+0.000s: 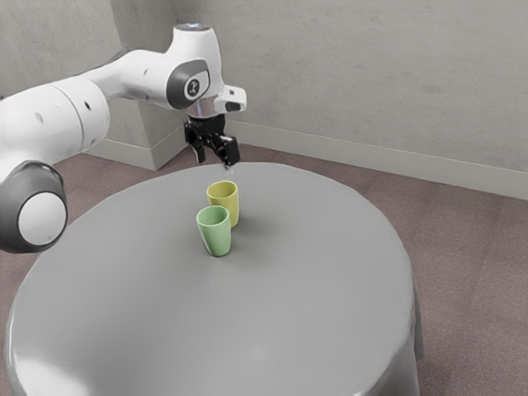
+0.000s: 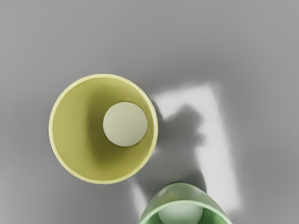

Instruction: Place the left cup onto the right cup

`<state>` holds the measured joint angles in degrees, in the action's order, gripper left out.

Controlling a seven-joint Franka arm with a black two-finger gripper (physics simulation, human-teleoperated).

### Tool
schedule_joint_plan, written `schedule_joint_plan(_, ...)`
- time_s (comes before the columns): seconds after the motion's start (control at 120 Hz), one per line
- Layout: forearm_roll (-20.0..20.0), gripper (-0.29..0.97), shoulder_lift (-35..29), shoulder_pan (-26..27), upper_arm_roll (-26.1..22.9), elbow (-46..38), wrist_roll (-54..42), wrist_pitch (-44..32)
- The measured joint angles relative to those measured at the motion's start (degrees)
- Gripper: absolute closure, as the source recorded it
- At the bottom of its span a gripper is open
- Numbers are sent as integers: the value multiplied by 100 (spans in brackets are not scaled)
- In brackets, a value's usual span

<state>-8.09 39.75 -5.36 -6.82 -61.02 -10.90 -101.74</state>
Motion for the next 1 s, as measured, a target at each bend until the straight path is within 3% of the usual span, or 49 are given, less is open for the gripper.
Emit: schedule_joint_plan(1.0,7,0,425,-88,24,-4,-68,-328)
